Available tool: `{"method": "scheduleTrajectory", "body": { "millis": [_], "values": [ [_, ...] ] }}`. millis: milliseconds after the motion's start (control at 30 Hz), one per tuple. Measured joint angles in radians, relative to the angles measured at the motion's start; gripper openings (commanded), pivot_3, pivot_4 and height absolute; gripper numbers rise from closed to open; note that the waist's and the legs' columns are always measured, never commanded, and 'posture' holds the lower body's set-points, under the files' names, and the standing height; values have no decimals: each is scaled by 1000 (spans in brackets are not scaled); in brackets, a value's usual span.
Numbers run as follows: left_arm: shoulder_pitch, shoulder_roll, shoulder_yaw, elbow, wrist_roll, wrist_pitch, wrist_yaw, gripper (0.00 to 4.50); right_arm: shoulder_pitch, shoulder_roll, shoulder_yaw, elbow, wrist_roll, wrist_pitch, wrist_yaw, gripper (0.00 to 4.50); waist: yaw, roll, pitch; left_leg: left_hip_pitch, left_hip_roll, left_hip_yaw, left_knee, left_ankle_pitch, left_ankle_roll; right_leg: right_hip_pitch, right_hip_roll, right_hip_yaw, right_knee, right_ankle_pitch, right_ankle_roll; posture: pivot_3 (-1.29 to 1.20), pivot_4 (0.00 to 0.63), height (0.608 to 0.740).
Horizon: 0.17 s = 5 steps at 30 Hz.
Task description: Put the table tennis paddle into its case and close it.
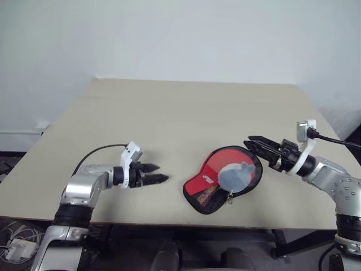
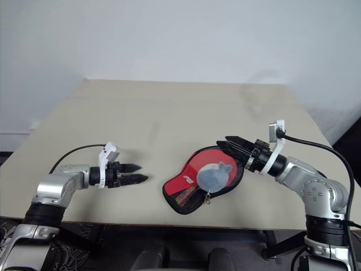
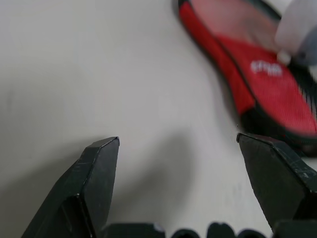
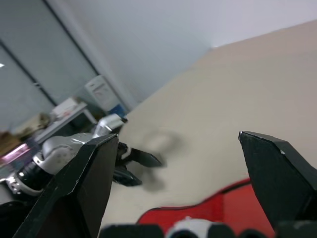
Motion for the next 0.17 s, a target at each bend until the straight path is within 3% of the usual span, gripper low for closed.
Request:
{"method": "scheduleTrajectory", "body": {
  "millis": [167],
  "values": [
    [100,-3,42,-99,-24,-2,79,4071,-40,15,21,87,-44,-16,8,4208,0,1,-1,0,1,2,-2,0,0,-2,0,0,0,0,-1,0,0,740]
  ]
}}
